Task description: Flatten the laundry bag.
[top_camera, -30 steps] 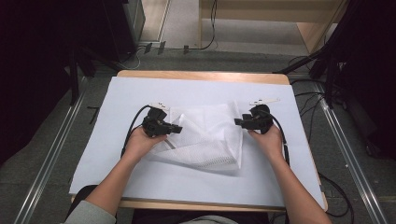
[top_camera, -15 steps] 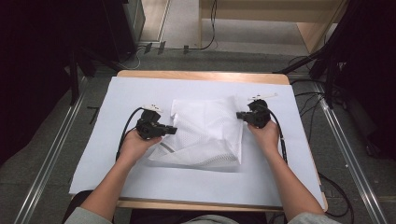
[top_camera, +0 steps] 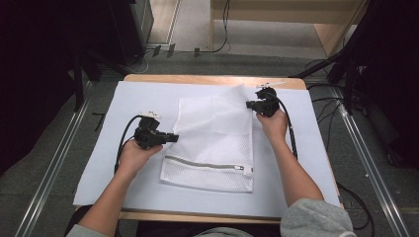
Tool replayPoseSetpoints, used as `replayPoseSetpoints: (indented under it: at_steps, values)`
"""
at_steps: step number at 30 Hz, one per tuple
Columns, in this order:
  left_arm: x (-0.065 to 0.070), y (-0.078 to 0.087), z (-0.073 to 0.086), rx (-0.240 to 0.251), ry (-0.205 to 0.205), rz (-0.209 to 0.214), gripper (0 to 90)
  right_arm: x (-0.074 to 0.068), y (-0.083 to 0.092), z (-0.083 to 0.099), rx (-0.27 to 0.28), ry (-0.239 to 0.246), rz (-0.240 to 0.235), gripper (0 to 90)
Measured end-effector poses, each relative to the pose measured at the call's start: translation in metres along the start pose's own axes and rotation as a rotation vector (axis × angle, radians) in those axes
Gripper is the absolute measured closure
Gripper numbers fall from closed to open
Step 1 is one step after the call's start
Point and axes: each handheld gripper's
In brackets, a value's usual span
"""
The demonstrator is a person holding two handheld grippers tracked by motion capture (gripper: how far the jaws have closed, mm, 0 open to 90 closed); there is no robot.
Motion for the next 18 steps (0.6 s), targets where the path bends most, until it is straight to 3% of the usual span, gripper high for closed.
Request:
replayPoseSetpoints:
  at_steps: [5,9,11,13,18]
  values:
    - [-0.010,-0.009,0.002,-0.032,0.018,-0.019,82.0,0.003,-0.013,0.000,-0.007,-0.028,0.004,89.6]
    - [-0.013,-0.009,0.001,-0.016,0.034,-0.025,74.0,0.005,-0.020,0.004,-0.034,-0.031,0.008,89.4]
    - [-0.013,-0.007,0.001,-0.001,0.033,-0.036,66.7,0.006,-0.022,0.007,-0.039,-0.046,0.011,87.1]
    - [-0.014,-0.003,0.000,0.015,0.036,-0.044,59.6,0.010,-0.023,0.009,-0.036,-0.068,0.024,73.7]
    - [-0.014,0.001,-0.003,0.033,0.036,-0.034,58.6,0.010,-0.012,0.007,-0.018,-0.068,0.028,71.4]
Point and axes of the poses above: each handheld gripper's, and its own axes: y roughly backward along the jaws, z roughly out of its underside, x roughly to its right, and after that the axes turned 14 degrees about y, right-handed
